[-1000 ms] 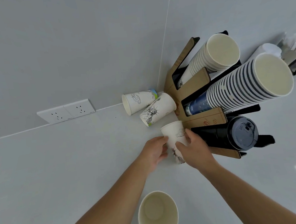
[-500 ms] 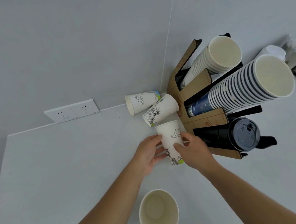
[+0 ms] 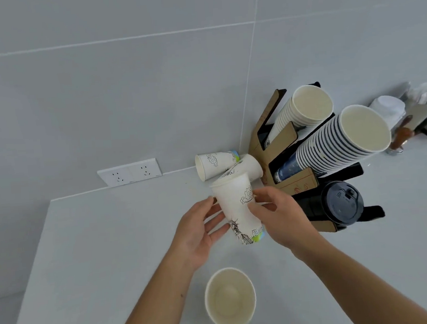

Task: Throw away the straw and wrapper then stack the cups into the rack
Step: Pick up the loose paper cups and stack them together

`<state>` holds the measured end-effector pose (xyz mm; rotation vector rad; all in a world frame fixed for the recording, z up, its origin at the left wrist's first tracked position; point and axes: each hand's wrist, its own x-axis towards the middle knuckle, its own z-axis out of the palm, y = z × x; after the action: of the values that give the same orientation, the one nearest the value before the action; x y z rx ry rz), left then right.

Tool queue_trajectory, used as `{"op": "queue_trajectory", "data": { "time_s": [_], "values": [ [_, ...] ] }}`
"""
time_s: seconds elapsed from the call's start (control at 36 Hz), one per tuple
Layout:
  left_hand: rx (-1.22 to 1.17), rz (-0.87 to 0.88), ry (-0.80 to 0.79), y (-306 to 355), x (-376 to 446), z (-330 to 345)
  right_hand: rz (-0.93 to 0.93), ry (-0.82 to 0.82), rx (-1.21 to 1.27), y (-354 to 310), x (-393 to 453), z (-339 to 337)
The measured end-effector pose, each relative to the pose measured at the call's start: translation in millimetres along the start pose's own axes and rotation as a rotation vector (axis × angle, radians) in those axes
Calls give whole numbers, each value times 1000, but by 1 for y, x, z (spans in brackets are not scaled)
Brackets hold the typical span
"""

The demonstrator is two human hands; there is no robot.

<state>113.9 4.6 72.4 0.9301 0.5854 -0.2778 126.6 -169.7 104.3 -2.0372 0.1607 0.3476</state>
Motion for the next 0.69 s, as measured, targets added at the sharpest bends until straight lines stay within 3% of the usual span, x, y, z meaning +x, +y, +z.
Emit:
{"op": "queue_trajectory", "data": {
  "time_s": [0.31,0.69],
  "values": [
    [4,148,13,15,-63,-2,-76,-95,249,-36,-46,-18],
    [52,336,4,19,-125,-4,-92,-116,367,-53,-99,-21]
  ]
}}
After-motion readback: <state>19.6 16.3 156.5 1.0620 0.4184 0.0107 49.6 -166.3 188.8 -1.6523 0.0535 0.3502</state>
